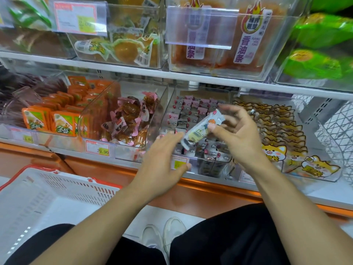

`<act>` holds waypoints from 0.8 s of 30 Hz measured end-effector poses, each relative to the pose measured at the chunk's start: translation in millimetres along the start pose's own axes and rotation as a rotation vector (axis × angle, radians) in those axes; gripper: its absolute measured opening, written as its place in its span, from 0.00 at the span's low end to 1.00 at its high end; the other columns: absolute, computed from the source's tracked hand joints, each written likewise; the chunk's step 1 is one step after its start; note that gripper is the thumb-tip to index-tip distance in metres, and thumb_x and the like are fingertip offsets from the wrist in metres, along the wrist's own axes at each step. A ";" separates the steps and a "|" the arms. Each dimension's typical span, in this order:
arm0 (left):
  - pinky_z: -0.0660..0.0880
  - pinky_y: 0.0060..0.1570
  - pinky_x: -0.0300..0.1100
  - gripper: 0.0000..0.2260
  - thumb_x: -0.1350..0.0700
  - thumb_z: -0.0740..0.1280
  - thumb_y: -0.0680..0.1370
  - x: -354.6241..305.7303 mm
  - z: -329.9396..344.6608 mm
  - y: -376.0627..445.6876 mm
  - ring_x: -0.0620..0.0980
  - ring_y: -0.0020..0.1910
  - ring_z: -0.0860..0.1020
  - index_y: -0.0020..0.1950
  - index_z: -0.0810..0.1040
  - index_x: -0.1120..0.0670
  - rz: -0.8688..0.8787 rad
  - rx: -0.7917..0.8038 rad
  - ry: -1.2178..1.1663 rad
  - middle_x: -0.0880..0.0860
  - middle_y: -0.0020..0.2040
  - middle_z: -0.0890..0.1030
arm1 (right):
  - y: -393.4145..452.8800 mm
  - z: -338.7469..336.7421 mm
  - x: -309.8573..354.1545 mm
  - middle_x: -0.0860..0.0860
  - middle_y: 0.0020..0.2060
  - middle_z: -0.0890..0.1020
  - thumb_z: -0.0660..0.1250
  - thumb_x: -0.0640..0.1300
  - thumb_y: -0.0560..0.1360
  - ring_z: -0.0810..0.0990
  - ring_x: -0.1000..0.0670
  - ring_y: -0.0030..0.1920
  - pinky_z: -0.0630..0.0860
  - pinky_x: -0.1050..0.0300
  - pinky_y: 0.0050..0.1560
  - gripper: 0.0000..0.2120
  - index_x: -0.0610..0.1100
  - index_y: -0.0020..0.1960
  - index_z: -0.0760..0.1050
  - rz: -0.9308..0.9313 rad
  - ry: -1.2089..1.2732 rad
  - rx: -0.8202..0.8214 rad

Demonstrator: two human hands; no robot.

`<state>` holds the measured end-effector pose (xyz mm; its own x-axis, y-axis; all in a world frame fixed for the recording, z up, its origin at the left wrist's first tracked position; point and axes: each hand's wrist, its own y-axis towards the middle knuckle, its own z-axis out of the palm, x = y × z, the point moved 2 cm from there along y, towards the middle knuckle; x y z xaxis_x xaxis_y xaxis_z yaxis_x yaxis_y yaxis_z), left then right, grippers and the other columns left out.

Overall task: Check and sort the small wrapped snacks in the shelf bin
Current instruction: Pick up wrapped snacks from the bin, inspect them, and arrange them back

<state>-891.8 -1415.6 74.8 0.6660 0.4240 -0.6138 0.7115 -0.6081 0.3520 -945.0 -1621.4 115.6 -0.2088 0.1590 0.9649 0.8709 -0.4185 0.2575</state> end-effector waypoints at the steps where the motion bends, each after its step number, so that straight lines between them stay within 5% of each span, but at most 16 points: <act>1: 0.47 0.79 0.46 0.36 0.42 0.71 0.77 -0.1 5.2 -1.6 0.37 0.77 0.52 0.80 0.58 0.45 0.046 0.070 0.122 0.43 0.78 0.64 | -0.3 -2.6 2.0 0.56 0.49 0.86 0.77 0.39 0.72 0.85 0.55 0.48 0.81 0.60 0.47 0.18 0.54 0.56 0.76 -0.038 -0.059 0.004; 5: 0.32 0.77 0.59 0.42 0.35 0.63 0.78 7.2 22.0 -4.3 0.47 0.80 0.35 0.83 0.45 0.47 0.056 0.294 0.533 0.44 0.83 0.47 | -2.8 -3.7 -1.9 0.57 0.43 0.85 0.80 0.44 0.70 0.83 0.57 0.41 0.78 0.66 0.41 0.14 0.56 0.50 0.79 -0.075 -0.321 0.056; 9: 0.33 0.76 0.63 0.40 0.37 0.63 0.78 6.0 21.9 -4.0 0.51 0.81 0.37 0.83 0.47 0.50 0.073 0.265 0.673 0.47 0.83 0.49 | -2.3 -8.0 -1.5 0.56 0.40 0.84 0.79 0.46 0.70 0.82 0.55 0.38 0.76 0.67 0.38 0.11 0.57 0.49 0.81 -0.108 -0.376 0.030; 13: 0.31 0.76 0.59 0.38 0.40 0.64 0.78 1.1 21.8 -1.3 0.54 0.81 0.38 0.82 0.53 0.52 0.074 0.233 0.702 0.51 0.83 0.49 | -2.7 -6.2 -4.5 0.58 0.42 0.85 0.80 0.47 0.70 0.83 0.54 0.42 0.79 0.59 0.39 0.10 0.58 0.47 0.81 -0.054 -0.493 0.172; 19: 0.35 0.79 0.52 0.39 0.42 0.66 0.79 -4.5 22.5 -0.7 0.50 0.82 0.41 0.82 0.49 0.50 0.099 0.226 0.503 0.49 0.83 0.50 | -8.5 12.6 -14.8 0.57 0.56 0.81 0.67 0.47 0.81 0.71 0.50 0.57 0.70 0.51 0.62 0.12 0.56 0.62 0.82 -0.115 -1.157 0.549; 24: 0.33 0.77 0.59 0.42 0.39 0.64 0.79 -8.3 32.8 -4.6 0.49 0.80 0.34 0.83 0.41 0.48 0.147 0.351 0.544 0.45 0.83 0.42 | -8.3 2.3 -6.6 0.53 0.54 0.80 0.71 0.52 0.77 0.73 0.47 0.59 0.71 0.49 0.60 0.13 0.56 0.61 0.81 -0.117 -1.343 0.321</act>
<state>-908.0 -1438.3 55.0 0.8342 0.5422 -0.1004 0.5506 -0.8290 0.0978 -949.8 -1616.9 107.0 0.1376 0.9851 0.1032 0.9796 -0.1507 0.1326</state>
